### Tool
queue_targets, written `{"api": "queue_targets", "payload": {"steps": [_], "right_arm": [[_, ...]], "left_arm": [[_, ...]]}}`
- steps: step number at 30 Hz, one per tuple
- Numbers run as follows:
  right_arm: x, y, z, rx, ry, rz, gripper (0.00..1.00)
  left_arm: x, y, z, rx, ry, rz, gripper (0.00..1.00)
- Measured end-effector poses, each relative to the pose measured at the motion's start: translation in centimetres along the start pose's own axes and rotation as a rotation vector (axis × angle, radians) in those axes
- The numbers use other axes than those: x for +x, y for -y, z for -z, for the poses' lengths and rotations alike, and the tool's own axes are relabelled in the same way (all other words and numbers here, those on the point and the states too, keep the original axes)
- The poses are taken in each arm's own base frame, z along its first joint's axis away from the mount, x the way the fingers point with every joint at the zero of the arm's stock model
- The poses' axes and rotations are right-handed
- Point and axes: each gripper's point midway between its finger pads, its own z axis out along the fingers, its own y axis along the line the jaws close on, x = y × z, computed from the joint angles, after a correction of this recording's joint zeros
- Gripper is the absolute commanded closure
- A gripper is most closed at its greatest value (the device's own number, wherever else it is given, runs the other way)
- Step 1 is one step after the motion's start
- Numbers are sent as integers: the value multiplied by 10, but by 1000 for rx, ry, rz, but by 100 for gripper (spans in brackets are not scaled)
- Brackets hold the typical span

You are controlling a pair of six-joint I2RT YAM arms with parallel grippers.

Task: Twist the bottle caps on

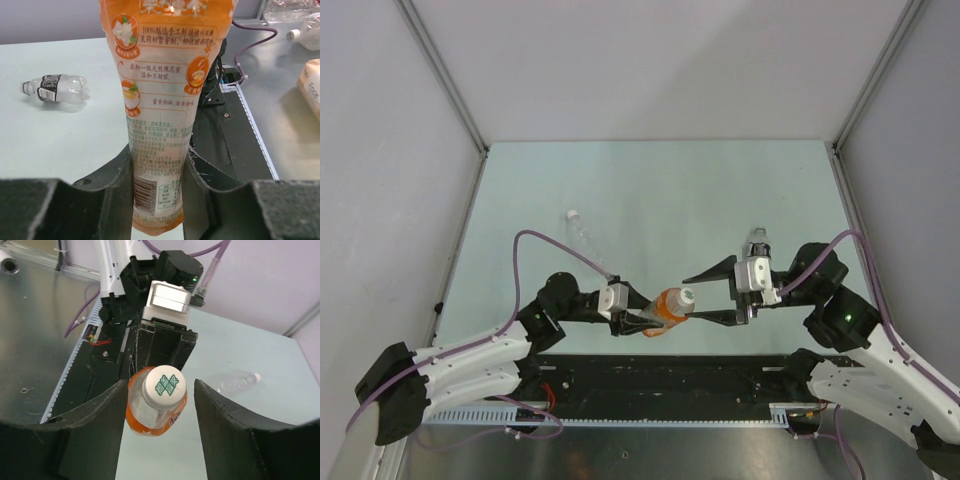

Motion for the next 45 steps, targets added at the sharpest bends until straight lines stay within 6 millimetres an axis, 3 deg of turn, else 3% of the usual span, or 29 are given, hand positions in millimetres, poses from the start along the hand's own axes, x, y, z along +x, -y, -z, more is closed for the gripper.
{"api": "queue_targets", "payload": {"steps": [9,20,28,34,42,45], "right_arm": [[-4,-17,-9,-111,35,-35,46],[-11,-24,-10,-125,56,-67,36],[-14,-18,-11,-92,63,-86,34],[-17,-16,-11,-79,71,-91,49],[-15,-13,-12,-64,64,-95,79],[-12,-8,-14,-40,54,-107,94]], "left_arm": [[-1,5,0,30,5,-12,100],[-3,8,1,47,10,-18,100],[-3,9,1,50,9,-17,100],[-2,9,1,52,7,-15,100],[-1,9,1,53,4,-17,100],[-2,4,2,20,2,-19,100]]}}
